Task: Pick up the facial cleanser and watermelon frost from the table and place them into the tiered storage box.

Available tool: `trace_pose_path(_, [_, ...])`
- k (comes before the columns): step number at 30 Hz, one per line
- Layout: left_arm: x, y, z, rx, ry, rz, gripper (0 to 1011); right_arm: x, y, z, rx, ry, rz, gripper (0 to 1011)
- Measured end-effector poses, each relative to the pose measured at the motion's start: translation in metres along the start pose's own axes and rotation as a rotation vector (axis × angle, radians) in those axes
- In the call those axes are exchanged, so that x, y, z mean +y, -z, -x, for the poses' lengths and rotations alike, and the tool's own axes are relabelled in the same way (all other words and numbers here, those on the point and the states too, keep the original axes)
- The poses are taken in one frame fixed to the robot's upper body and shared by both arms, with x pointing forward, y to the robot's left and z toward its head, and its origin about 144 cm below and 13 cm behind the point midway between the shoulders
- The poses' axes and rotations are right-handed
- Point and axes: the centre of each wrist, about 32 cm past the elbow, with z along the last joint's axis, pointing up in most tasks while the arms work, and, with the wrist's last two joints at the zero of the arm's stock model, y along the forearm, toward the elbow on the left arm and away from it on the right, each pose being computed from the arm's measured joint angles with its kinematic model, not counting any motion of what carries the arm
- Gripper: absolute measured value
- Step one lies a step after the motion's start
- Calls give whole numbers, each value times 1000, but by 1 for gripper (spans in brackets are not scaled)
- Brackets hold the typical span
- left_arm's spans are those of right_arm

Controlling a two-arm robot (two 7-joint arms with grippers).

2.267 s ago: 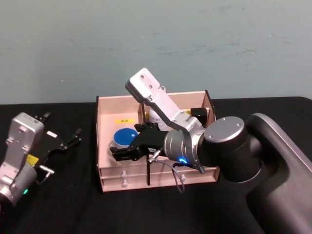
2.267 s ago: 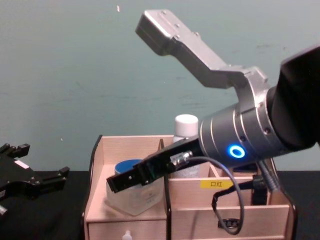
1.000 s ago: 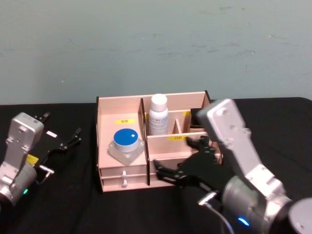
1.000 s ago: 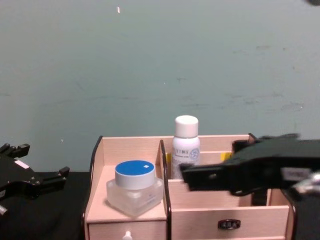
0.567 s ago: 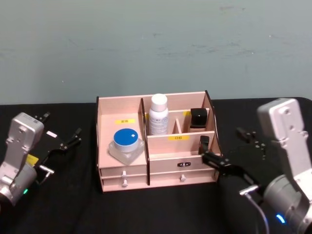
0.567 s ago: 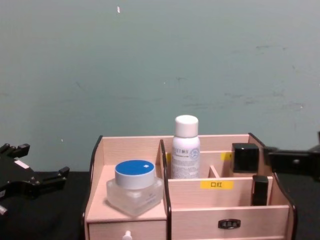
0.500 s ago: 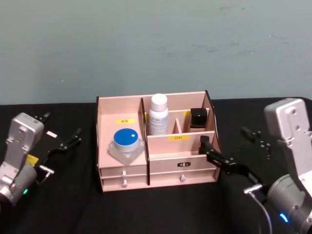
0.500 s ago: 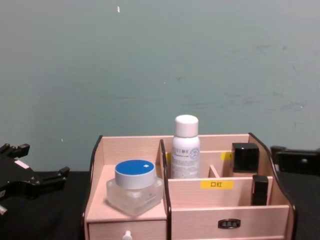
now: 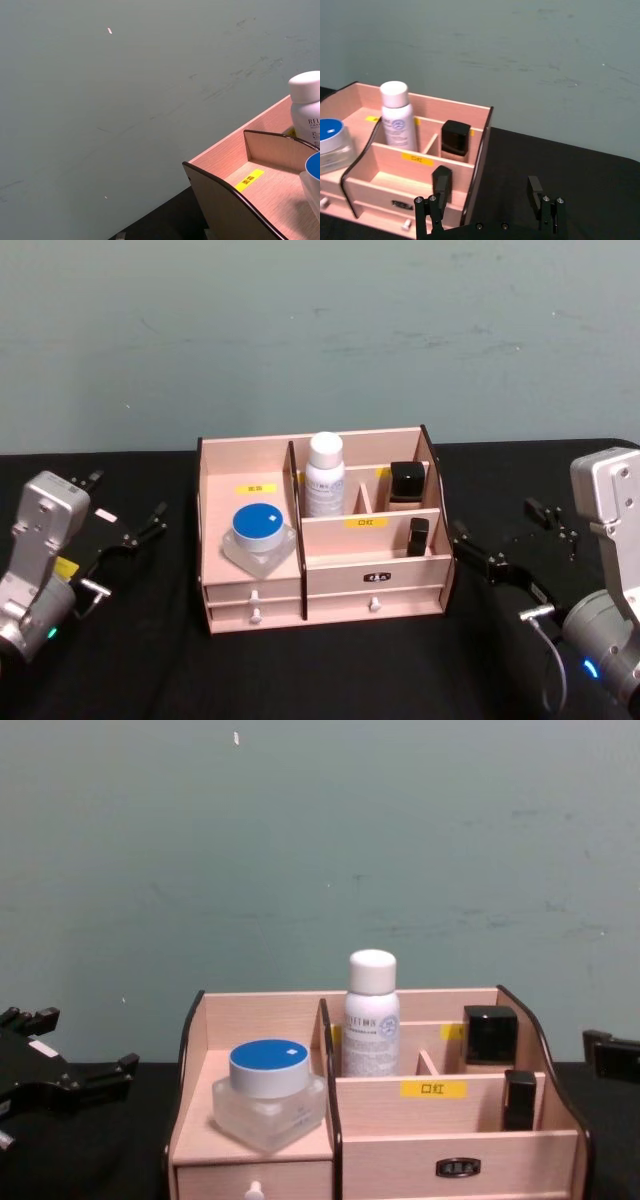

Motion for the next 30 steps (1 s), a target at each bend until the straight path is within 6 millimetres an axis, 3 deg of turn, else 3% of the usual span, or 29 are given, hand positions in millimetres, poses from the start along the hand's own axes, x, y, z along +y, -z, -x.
trace_pose_path(30, [0,0,0,0,0,0,1010,2,1,-1,2,7,0,1000])
